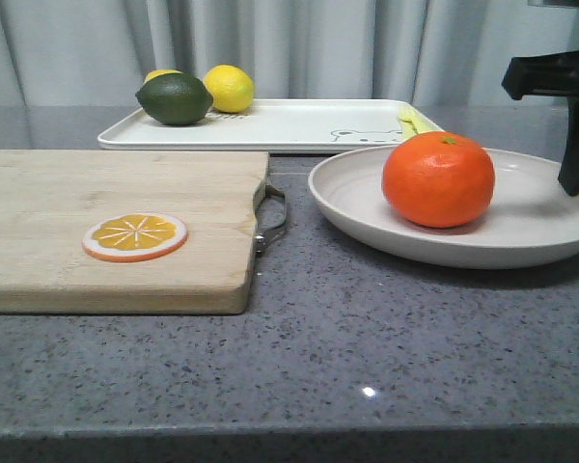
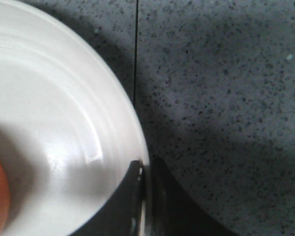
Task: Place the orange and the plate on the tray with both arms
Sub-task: 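Grip the plate rim with the right gripper, then lift the plate with the right gripper and carry it onto the tray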
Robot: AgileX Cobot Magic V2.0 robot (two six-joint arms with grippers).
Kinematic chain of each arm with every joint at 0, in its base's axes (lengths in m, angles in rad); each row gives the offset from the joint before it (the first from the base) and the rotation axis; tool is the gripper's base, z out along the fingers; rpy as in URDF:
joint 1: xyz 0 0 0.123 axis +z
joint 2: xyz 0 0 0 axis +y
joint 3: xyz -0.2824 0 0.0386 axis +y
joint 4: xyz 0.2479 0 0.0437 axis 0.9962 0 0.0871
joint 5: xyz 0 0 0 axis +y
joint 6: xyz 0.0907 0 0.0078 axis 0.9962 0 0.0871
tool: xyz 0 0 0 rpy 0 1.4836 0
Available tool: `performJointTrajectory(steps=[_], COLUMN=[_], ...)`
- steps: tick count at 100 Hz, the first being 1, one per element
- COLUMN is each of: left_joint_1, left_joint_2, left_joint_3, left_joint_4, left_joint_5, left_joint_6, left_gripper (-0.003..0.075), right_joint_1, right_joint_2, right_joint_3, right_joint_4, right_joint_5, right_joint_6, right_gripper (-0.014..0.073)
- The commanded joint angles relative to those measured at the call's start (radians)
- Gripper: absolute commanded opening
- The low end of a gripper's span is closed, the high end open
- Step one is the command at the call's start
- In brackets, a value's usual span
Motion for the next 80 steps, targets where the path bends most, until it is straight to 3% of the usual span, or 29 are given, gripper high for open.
performJointTrajectory(steps=[1,44,80], left_joint_1=[0.004,0.004,0.004], left_joint_2=[0.005,0.005,0.005], left_joint_3=[-0.027,-0.027,-0.027], left_joint_4=[-0.004,-0.004,-0.010], left_joint_5=[-0.067,-0.067,-0.067], left_joint_6=[-0.008,-0.008,-0.008], left_gripper=[-0.0019,-0.0019,-0.0019], right_joint_1=[-0.002,-0.020,-0.020], right_joint_2=[-0.029,-0.016,0.182], right_joint_3=[-0.039,-0.265,-0.514], right_joint_4=[0.004,0.053,0.177], right_joint_5=[-0.026,0.035,0.040], right_joint_6=[-0.015,-0.016,-0.033], right_gripper=[-0.0068,-0.0068,-0.0068])
